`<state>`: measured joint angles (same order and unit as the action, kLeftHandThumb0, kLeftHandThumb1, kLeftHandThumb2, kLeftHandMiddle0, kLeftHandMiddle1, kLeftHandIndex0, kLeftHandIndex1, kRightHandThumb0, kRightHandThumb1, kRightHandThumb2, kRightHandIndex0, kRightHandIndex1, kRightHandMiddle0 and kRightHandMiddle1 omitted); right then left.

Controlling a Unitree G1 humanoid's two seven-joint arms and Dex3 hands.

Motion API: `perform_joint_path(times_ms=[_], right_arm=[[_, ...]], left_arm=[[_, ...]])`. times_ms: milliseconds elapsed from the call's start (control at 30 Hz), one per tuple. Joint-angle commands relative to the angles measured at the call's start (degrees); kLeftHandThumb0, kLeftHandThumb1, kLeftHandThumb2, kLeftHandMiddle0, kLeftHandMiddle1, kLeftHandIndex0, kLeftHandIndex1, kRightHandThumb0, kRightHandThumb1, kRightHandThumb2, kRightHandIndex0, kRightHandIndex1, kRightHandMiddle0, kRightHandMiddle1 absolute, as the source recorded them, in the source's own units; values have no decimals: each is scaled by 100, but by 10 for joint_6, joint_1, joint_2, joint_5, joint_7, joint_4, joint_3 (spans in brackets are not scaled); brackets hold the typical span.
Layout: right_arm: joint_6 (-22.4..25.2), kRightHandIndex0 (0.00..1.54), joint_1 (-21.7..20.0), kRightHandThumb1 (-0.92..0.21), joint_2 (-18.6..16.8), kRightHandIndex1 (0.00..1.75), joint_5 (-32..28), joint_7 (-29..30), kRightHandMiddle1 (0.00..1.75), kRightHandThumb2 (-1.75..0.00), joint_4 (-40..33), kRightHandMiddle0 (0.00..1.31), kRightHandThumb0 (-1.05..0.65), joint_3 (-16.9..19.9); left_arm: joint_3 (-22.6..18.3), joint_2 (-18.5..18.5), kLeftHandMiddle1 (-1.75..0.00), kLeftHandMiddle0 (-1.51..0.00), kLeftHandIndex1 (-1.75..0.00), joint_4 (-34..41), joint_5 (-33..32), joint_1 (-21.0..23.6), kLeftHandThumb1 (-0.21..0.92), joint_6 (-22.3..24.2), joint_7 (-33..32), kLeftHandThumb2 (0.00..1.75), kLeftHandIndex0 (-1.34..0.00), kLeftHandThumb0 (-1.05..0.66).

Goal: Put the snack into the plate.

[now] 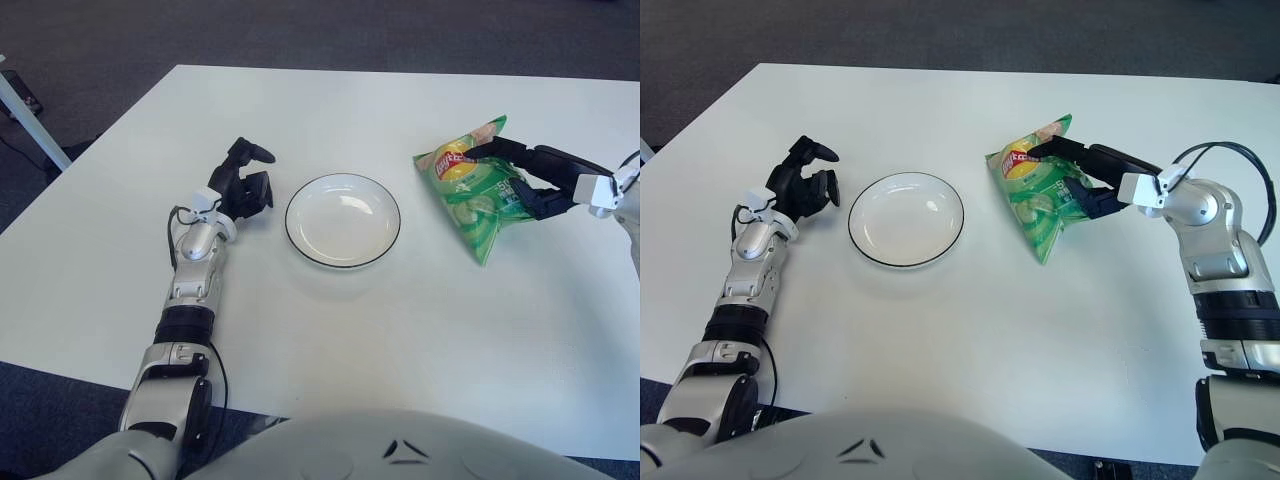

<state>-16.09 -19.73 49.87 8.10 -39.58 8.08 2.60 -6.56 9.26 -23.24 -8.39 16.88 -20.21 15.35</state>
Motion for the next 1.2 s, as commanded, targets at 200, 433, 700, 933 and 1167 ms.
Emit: perform_joint_path(times_ms=[200, 433, 700, 933, 1167], right_arm=[[-14, 22, -19, -92, 24, 65, 30, 35, 77, -113, 1, 0, -92, 15], [-49, 16, -27, -92, 14, 64, 86, 104, 77, -103, -3, 0, -93, 7], [-25, 12, -32, -92, 3, 56, 138, 144, 84, -96, -36, 0, -93, -2], [20, 8, -49, -92, -2, 51, 173, 145, 87, -97, -75, 0, -94, -10], [40, 7, -61, -92, -5, 47, 196, 153, 84, -98, -88, 0, -96, -18]], left_arm=[[6, -16, -175, -103, -175, -37, 11, -49, 79, 3, -12, 70, -27, -36], [7, -15, -175, -102, -175, -44, 8, -45, 80, 2, -7, 69, -27, -36], [9, -17, -175, -103, -175, -46, 9, -46, 81, -4, -9, 68, -26, -36], [11, -17, -175, -106, -175, -42, 16, -48, 75, -5, -18, 75, -30, -37], [12, -18, -175, -106, -175, -46, 24, -46, 73, -8, -25, 78, -31, -37]])
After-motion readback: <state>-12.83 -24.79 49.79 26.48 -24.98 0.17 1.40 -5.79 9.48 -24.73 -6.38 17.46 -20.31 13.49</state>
